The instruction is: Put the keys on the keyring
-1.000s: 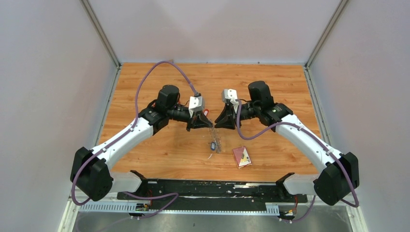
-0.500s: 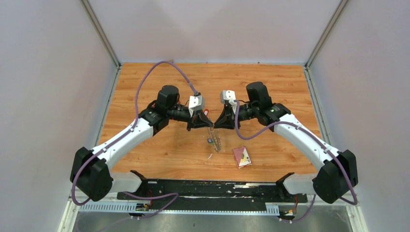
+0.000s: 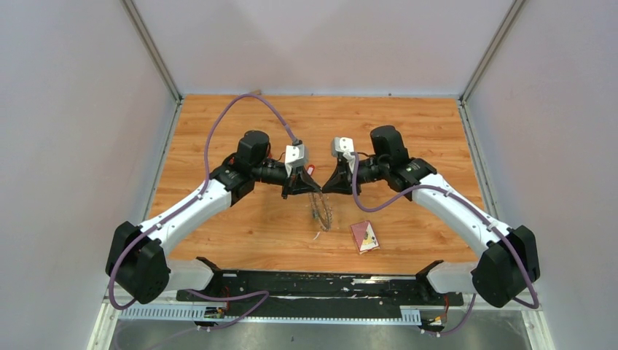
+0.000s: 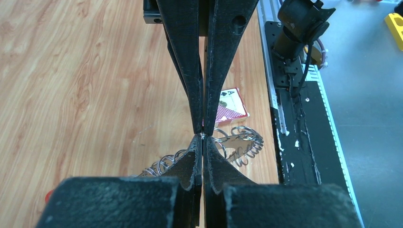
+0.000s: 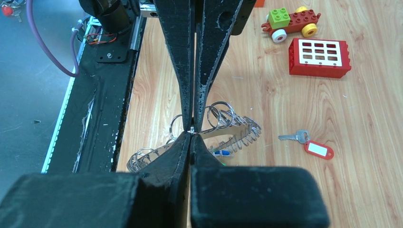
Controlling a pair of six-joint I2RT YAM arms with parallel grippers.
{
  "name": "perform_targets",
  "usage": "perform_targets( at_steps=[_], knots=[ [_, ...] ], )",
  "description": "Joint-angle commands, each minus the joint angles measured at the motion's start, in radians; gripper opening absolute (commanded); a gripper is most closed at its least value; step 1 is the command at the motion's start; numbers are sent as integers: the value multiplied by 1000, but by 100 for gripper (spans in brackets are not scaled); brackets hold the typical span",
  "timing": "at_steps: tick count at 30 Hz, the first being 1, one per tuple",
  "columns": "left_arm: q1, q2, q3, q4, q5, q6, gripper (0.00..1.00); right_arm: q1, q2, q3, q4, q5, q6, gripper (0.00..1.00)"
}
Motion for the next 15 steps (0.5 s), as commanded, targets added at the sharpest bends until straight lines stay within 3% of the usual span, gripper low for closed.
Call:
perform_targets(
  at_steps=[1,5,10,12,15],
  knots=[
    [-5,-39,9,80,30,-28,0,7,-32,-19,79,51,10,0],
    [-5,-43,7,76,30,-5,5,8,-49,0,52,76,-12,0],
    [-1,-53,32,14,4,48,41,7,-70,22,23,124,-26,0],
    [4,-62,41,-3,-28,61,62,7,-75,24,19,148,-29,0],
    [8,-75,43,-14,-83,63,71,7,-79,24,19,182,-29,0]
  ],
)
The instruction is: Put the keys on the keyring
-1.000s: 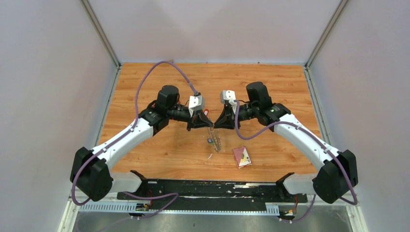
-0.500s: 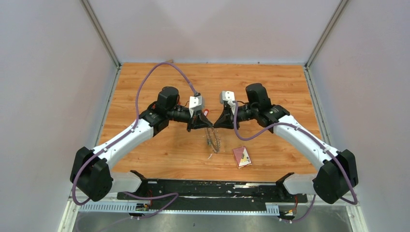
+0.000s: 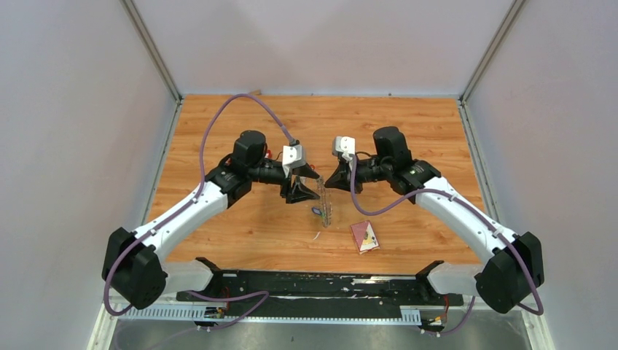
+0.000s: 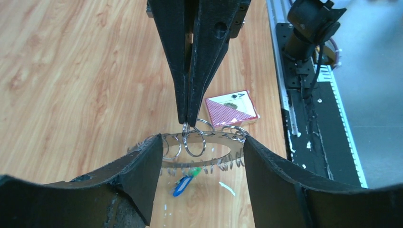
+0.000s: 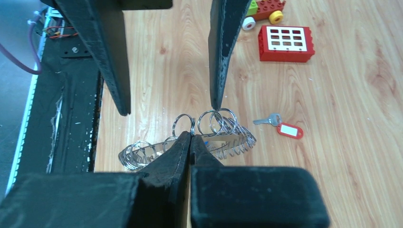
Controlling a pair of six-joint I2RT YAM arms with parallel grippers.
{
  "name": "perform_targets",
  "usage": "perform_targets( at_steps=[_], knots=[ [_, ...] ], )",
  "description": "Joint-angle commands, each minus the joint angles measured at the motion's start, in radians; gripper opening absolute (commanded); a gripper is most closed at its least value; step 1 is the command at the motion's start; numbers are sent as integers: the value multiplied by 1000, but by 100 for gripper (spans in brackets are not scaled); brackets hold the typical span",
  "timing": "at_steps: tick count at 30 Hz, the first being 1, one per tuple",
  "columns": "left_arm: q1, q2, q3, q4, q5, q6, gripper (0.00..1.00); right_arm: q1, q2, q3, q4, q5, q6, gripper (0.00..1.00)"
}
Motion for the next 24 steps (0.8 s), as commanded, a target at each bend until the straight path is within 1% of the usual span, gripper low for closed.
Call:
perform_targets(
  at_steps=[1,3,4,6,8,11,15,20,24],
  knots=[
    [6,-46,41,-12,-72,31,72,1,-39,37,13,56,-18,0],
    [6,-45,35,-20,-94,45,73,1,-40,44,11,69,-16,0],
    [7,-46,32,-27,-99,57,71,2,-42,50,8,84,-13,0],
    [6,-39,28,-37,-99,72,61,1,-42,59,3,106,-11,0],
    [6,-27,27,-49,-81,87,56,0,-43,63,1,106,-11,0],
    [5,1,34,-55,-69,100,53,1,-43,63,0,89,-6,0],
    [6,46,67,-97,-64,127,53,0,-47,61,-1,93,-5,0],
    [-2,94,76,-64,-47,102,53,1,-45,53,10,90,1,0],
    [-3,104,92,-65,-4,99,44,0,-43,42,23,104,7,0]
  ],
)
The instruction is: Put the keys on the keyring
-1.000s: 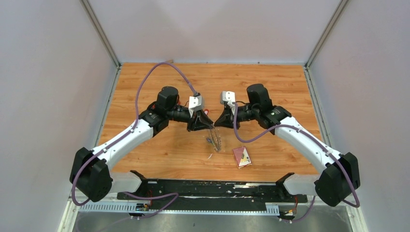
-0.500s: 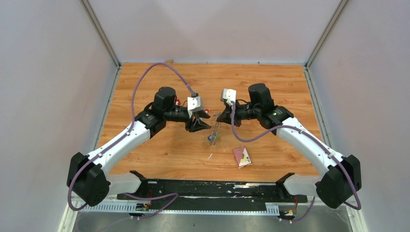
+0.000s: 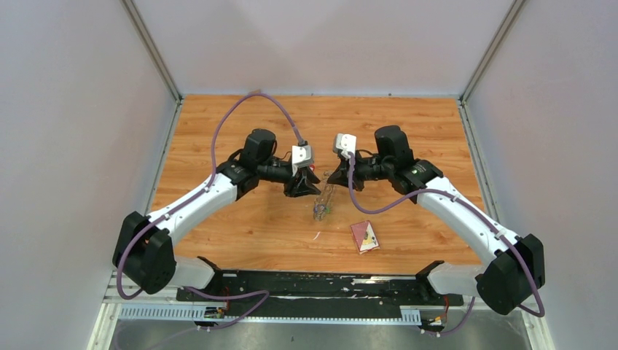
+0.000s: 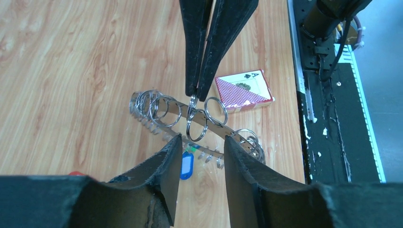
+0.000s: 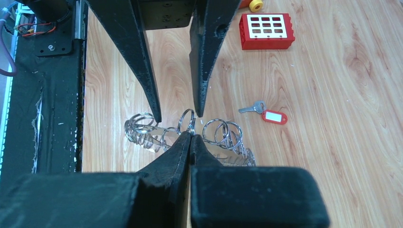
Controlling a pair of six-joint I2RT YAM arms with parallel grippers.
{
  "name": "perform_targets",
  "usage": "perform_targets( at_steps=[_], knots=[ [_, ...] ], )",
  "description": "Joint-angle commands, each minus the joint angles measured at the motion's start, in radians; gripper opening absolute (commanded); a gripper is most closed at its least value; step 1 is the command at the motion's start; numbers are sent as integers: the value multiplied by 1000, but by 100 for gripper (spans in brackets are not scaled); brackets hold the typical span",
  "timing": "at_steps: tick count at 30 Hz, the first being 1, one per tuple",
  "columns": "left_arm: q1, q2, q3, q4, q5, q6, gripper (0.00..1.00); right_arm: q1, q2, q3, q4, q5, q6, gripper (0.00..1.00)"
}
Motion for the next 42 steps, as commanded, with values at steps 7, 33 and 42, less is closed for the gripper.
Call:
perform_targets(
  at_steps=[7,33,42],
  knots=[
    [-8,-27,22,14,164,53,38,0,-23,26,53,28,14,0],
    [-47,-51,102,-328,24,498,54,-11,-23,13,61,13,23,0],
    [-36,-101,110,-271,-55,418,59,-26,-55,-10,38,-92,-50,0]
  ],
)
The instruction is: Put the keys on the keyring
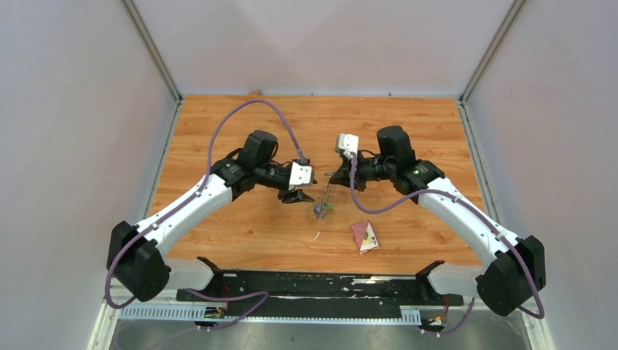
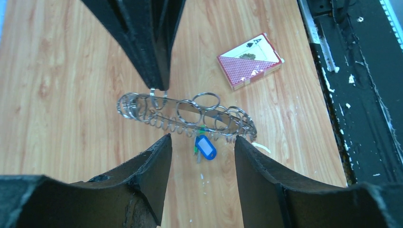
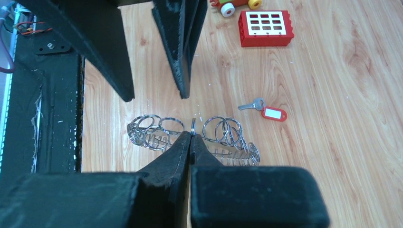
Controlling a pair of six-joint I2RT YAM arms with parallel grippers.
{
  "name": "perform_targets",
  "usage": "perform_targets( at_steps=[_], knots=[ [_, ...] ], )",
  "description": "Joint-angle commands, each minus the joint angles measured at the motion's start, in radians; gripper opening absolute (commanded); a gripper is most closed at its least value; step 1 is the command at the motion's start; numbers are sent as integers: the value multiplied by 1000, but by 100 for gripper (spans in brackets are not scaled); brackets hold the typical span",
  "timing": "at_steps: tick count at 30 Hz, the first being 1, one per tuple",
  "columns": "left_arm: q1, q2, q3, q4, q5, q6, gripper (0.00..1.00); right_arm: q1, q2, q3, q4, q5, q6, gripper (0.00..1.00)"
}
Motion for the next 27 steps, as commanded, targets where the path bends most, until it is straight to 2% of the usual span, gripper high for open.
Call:
perform_targets(
  at_steps=[1,11,14,18,27],
  knots=[
    [10,-67,27,45,-27,-44,59,-11,-56,-8,28,-114,-70,0],
    [19,-68,21,204,162,-333,50,-15,-77,7,-63,-242,-189,0],
    [19,-67,6,273,183,-424,44,-15,-81,23,-77,-257,-191,0],
    [20,-67,-5,338,183,-511,41,-16,-82,43,-88,-249,-191,0],
    [20,-42,-35,356,208,-488,37,-15,-86,66,-94,-253,-157,0]
  ],
)
